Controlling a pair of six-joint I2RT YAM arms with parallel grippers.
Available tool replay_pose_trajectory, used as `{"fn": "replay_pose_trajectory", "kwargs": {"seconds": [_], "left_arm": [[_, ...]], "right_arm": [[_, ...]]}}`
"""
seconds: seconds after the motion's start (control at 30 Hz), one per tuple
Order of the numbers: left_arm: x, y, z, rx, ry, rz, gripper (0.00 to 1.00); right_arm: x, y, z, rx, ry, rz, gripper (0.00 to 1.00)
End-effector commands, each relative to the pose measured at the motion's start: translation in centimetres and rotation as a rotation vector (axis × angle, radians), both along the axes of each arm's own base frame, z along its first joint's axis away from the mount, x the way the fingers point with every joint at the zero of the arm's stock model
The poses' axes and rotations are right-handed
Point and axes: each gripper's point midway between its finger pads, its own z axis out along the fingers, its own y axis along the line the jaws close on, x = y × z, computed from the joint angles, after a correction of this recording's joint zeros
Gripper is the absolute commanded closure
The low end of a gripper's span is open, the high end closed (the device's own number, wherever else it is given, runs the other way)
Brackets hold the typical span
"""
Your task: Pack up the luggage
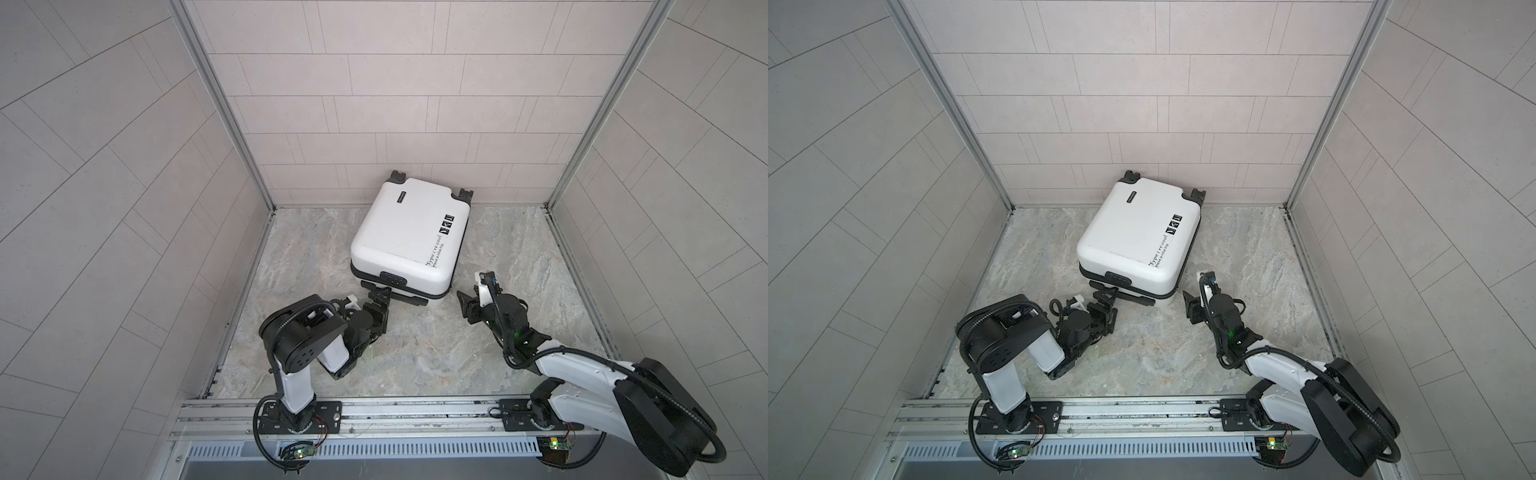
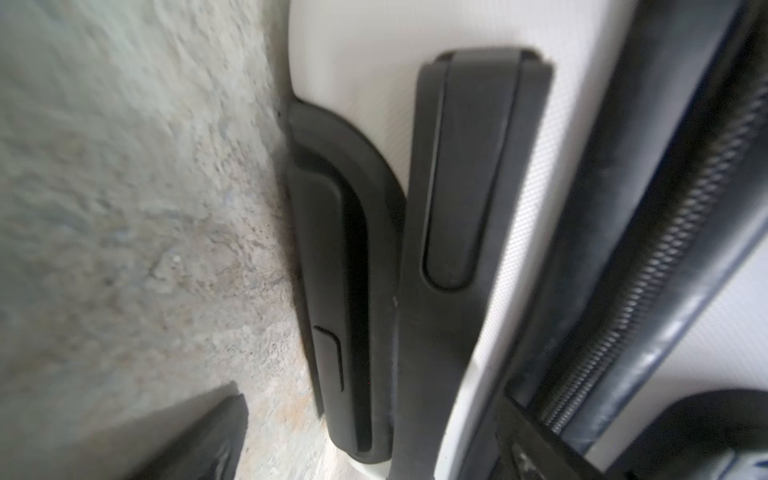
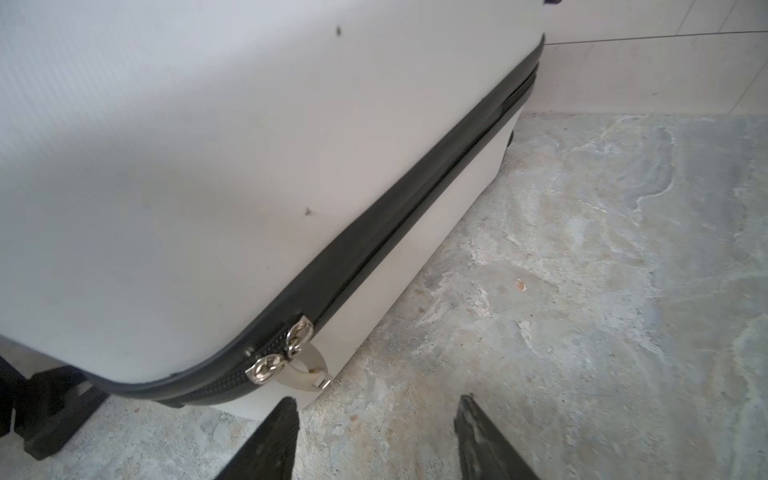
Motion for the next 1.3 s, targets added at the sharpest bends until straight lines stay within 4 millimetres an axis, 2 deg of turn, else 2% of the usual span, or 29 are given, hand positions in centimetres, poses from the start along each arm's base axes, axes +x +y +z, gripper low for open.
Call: {"fn": "replay_pose_trajectory", "kwargs": {"seconds": [0.0, 0.27, 0.5, 0.6, 0.67, 0.7, 0.73, 0.77, 0.83, 0.97, 1.03, 1.17, 1.23, 1.27], "left_arm": [[-1.3, 1.3, -2.0, 0.050, 0.073, 0.033, 0.00], [-2.6, 0.8, -1.5, 0.185, 0.110, -0.010, 0.00], [-4.1, 2.1, 1.0, 0.331, 0.089, -0.027, 0.00], [-4.3, 2.8, 4.0, 0.456, 0.040, -0.059, 0.00], [-4.3, 3.5, 7.2, 0.538, -0.018, -0.067, 0.00], [-4.4, 4.1, 8.5, 0.587, -0.050, -0.066, 0.00], [-4.4, 4.7, 10.0, 0.637, -0.088, -0.063, 0.00], [-4.5, 5.7, 11.3, 0.683, -0.119, -0.042, 0.00], [-4.5, 7.1, 14.2, 0.746, -0.201, 0.001, 0.00], [-4.9, 9.6, 20.1, 0.919, -0.336, 0.060, 0.00], [-5.0, 10.2, 22.7, 1.029, -0.405, 0.064, 0.00], [-4.9, 9.3, 26.2, 1.216, -0.544, -0.004, 0.00], [-4.9, 10.0, 27.0, 1.317, -0.522, -0.016, 0.00], [-4.8, 10.6, 27.4, 1.353, -0.510, 0.011, 0.00]], "right_arm": [[-0.3, -1.4, 0.4, -0.051, 0.020, -0.025, 0.32], [-0.9, -3.4, 3.0, -0.028, 0.005, -0.058, 0.27], [-1.1, -4.8, 4.6, -0.014, 0.006, -0.109, 0.23], [-0.9, -5.7, 5.2, -0.032, 0.018, -0.159, 0.23], [-0.9, -6.4, 5.9, -0.046, 0.015, -0.196, 0.22], [-1.0, -6.9, 6.1, -0.049, 0.016, -0.220, 0.18], [-1.0, -7.7, 6.3, -0.030, 0.019, -0.278, 0.07], [-1.0, -8.6, 6.5, -0.008, 0.015, -0.339, 0.03], [-1.1, -9.6, 7.1, 0.017, -0.018, -0.399, 0.04], [-1.0, -9.6, 8.8, 0.035, -0.080, -0.395, 0.02], [-0.7, -9.6, 9.5, 0.014, -0.082, -0.396, 0.01], [0.2, -9.3, 11.1, -0.042, -0.066, -0.383, 0.00], [0.8, -9.4, 11.8, -0.057, -0.061, -0.396, 0.01], [1.0, -9.4, 11.5, -0.071, -0.054, -0.399, 0.01]]}}
